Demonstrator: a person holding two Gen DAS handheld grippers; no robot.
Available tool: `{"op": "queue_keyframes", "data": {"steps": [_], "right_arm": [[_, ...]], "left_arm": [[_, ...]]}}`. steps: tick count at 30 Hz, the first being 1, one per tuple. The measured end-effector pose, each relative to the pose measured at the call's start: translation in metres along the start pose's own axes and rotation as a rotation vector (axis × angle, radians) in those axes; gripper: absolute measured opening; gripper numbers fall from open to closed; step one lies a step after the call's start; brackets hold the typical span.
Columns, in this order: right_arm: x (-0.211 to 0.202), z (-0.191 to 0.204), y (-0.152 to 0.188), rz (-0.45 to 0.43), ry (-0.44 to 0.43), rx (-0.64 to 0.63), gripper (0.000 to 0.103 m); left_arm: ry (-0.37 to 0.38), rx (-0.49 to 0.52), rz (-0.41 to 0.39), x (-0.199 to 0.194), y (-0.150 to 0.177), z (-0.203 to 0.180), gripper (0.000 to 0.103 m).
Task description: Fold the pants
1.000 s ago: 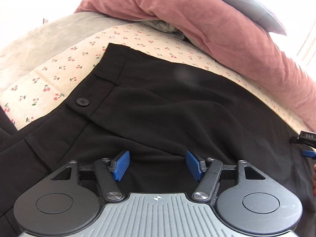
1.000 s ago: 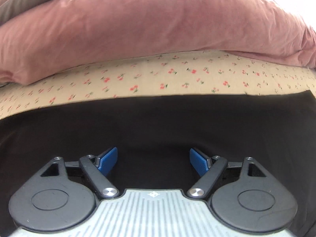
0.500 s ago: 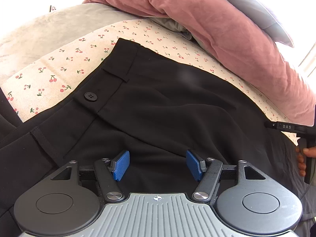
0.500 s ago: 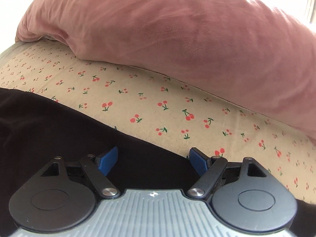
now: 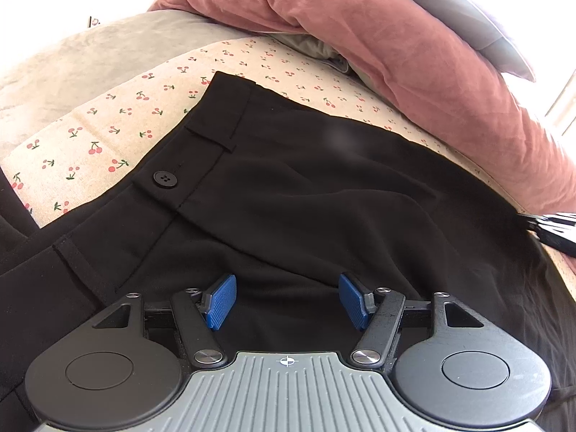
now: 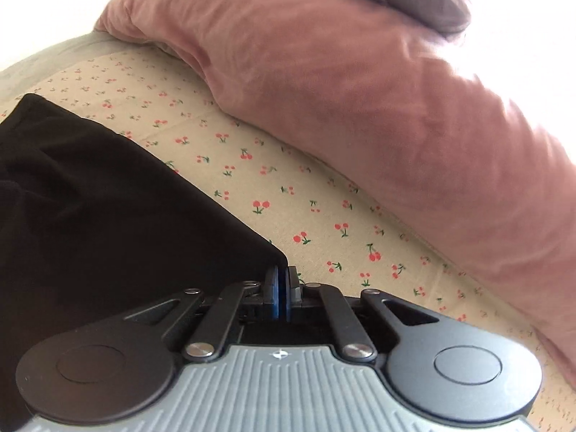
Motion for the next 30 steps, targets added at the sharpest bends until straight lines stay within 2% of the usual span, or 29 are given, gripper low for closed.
{"op": "queue_keyframes", "data": {"steps": [3, 5, 6, 8, 10, 11, 13, 15, 16, 17, 18, 19, 21, 22, 23, 24, 25, 27, 28, 30], "right_arm": [[-0.062, 0.037, 0.009, -0.066, 0.021, -0.129, 0.0], [-0.104, 0.066, 0.023, -0.09, 0.023, -0.166, 0.0], [-0.124, 0.082, 0.034, -0.092, 0.017, -0.178, 0.0], [-0.152, 0.112, 0.057, -0.08, 0.008, -0.194, 0.0], [-0.179, 0.145, 0.085, -0.055, -0.019, -0.182, 0.0], [-0.185, 0.154, 0.095, -0.043, -0.027, -0.169, 0.0], [-0.193, 0.171, 0.115, 0.0, -0.042, -0.158, 0.0], [-0.191, 0.171, 0.126, 0.035, -0.04, -0.128, 0.0], [-0.19, 0.159, 0.126, 0.034, -0.019, -0.096, 0.002], [-0.19, 0.143, 0.123, 0.02, 0.024, -0.051, 0.008], [-0.19, 0.121, 0.118, -0.004, 0.077, 0.023, 0.024], [-0.192, 0.091, 0.116, -0.026, 0.119, 0.13, 0.031], [-0.196, 0.035, 0.12, -0.048, 0.165, 0.33, 0.053], [-0.198, 0.013, 0.125, -0.055, 0.206, 0.391, 0.059], [-0.203, -0.018, 0.135, -0.057, 0.301, 0.468, 0.068], [-0.205, -0.046, 0.146, -0.048, 0.386, 0.542, 0.068], [-0.205, -0.069, 0.156, -0.036, 0.434, 0.609, 0.068], [-0.207, -0.117, 0.18, -0.02, 0.538, 0.762, 0.068], [-0.207, -0.134, 0.192, -0.005, 0.599, 0.814, 0.068], [-0.202, -0.146, 0.201, -0.002, 0.604, 0.839, 0.068]], "left_arm": [[0.015, -0.049, 0.006, -0.001, -0.003, 0.006, 0.062], [0.045, -0.103, -0.004, -0.006, -0.006, 0.01, 0.062], [0.088, -0.129, -0.026, -0.013, -0.009, 0.011, 0.062], [0.219, -0.167, -0.098, -0.031, -0.015, 0.008, 0.065], [0.315, -0.212, -0.159, -0.046, -0.018, 0.007, 0.077], [0.33, -0.221, -0.172, -0.048, -0.018, 0.006, 0.083], [0.288, -0.186, -0.145, -0.041, -0.015, 0.002, 0.083], [0.204, -0.152, -0.116, -0.025, -0.009, 0.001, 0.081], [0.178, -0.153, -0.104, -0.018, -0.008, 0.003, 0.08], [0.166, -0.163, -0.097, -0.012, -0.008, 0.006, 0.08], [0.161, -0.177, -0.091, -0.008, -0.007, 0.01, 0.08], [0.158, -0.187, -0.087, -0.006, -0.007, 0.012, 0.08], [0.148, -0.169, -0.094, -0.005, -0.006, 0.01, 0.075], [0.129, -0.142, -0.103, -0.005, -0.006, 0.007, 0.073], [0.112, -0.116, -0.114, -0.005, -0.006, 0.006, 0.068], [0.098, -0.087, -0.123, -0.005, -0.005, 0.002, 0.056], [0.089, -0.066, -0.124, -0.004, -0.005, 0.0, 0.048], [0.074, -0.022, -0.111, -0.001, -0.001, -0.005, 0.022], [0.069, -0.005, -0.103, 0.001, 0.0, -0.008, 0.017], [0.06, 0.021, -0.105, 0.001, 0.002, -0.01, 0.011]]}}
Point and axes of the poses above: each gripper's, at about its wrist camera, not at the fingertips, and x roughly the way its jaws point, z to its left, y to its underside, the point moved 2 cm from there along x, roughly the way its jaws point, and after that the axes turned 12 degrees about -z, right-handed, at the moved point
